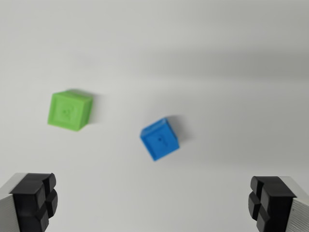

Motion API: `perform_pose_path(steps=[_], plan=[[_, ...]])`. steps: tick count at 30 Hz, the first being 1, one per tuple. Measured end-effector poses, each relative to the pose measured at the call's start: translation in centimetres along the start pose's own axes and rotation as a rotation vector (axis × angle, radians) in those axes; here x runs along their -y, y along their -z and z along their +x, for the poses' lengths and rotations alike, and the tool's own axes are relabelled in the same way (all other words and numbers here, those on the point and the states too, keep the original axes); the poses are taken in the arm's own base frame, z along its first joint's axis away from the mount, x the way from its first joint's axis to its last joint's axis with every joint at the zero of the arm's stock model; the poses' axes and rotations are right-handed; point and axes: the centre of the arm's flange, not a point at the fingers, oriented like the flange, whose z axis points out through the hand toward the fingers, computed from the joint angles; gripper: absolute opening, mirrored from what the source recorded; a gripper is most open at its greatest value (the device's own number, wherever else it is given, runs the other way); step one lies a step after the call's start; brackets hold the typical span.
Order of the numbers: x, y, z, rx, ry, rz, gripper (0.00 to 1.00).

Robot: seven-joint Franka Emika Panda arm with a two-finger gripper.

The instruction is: Stack cube

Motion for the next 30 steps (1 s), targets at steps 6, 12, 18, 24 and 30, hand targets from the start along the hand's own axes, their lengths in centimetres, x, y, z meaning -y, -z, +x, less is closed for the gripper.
perform_pose_path(steps=[6,12,18,24,30], plan=[[0.0,-0.3,-0.1,0.002,-0.003,-0.002,1.0],[0.2,-0.8,-0.4,0.005,-0.009,-0.004,1.0],[0.5,-1.5,-0.8,0.006,-0.018,-0.005,1.0],[0.8,-2.5,-1.4,0.009,-0.029,-0.009,1.0],[1.2,-3.7,-2.0,0.01,-0.042,-0.014,1.0]])
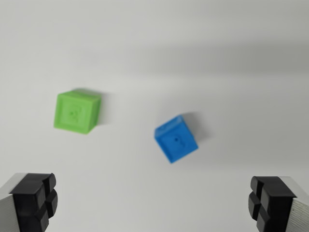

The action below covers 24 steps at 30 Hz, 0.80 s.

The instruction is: Stack cube

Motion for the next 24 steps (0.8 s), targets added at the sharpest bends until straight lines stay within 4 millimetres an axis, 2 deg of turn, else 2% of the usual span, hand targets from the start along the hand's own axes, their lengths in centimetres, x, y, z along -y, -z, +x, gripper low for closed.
perform_pose_path(steps=[24], plan=[[2.0,-6.2,-3.5,0.012,-0.069,-0.026,1.0]])
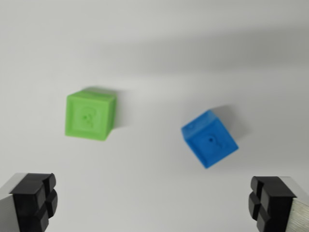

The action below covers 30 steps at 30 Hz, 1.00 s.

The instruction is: Stack cube

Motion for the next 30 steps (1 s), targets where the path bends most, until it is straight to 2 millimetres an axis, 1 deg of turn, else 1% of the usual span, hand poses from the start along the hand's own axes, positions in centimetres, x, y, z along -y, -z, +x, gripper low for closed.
perform_pose_path(steps=[15,30], plan=[[1.5,-4.8,-2.8,0.009,-0.054,-0.02,1.0],[3.0,-10.1,-5.9,0.019,-0.112,-0.042,1.0]])
